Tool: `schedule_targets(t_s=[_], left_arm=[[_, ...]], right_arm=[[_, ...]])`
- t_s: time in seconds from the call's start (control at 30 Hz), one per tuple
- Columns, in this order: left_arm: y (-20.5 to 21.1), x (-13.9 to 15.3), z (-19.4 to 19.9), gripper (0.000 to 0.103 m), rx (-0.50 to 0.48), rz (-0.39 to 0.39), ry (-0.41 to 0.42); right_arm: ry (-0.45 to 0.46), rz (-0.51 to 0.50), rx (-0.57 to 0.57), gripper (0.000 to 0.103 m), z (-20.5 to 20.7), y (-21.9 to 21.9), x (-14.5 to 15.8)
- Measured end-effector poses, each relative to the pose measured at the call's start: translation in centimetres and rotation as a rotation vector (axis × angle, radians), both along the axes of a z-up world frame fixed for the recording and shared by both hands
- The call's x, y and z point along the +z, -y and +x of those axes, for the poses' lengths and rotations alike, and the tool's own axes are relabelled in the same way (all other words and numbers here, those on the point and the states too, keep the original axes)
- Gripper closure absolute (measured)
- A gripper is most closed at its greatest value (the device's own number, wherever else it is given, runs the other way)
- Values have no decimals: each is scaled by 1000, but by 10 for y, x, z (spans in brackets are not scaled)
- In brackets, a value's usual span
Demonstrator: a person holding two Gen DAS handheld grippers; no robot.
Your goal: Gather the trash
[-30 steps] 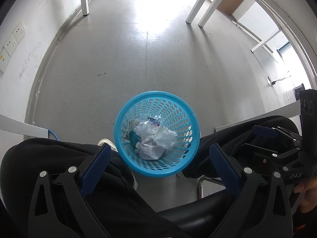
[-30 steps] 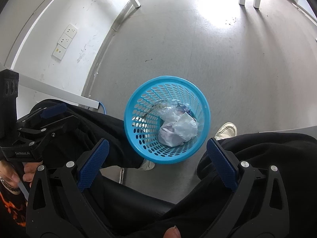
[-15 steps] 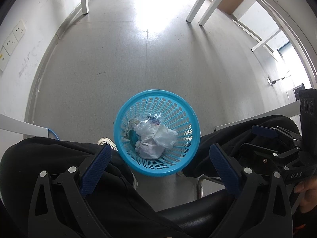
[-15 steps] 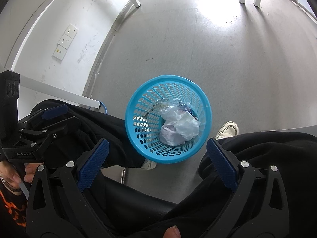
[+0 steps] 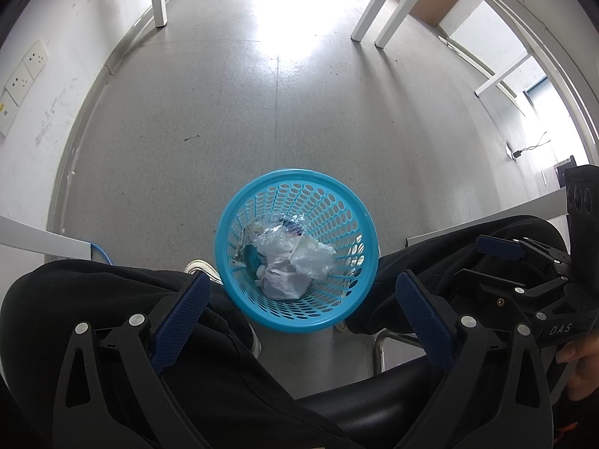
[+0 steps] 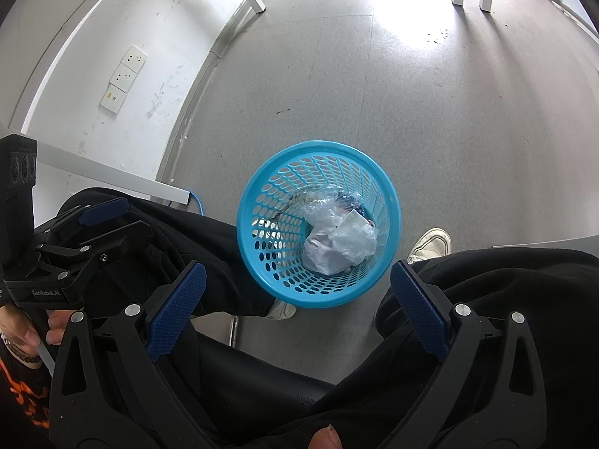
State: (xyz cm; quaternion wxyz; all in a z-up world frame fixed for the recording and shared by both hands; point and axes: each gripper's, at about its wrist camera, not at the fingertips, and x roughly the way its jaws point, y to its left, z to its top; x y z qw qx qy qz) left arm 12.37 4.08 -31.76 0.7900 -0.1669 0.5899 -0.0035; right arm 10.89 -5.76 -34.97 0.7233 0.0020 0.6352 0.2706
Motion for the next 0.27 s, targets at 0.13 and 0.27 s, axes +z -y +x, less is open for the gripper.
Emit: schedule_targets(t_s=[0.13,0.27], left_arm=[[0,-2,-1,6,-7,-11,-5],[1,-3,-2,6,-9,-6,-5]], right_arm=[[-1,0,-1,9,0,0,0],[-2,0,-1,9,-1,-1,0]])
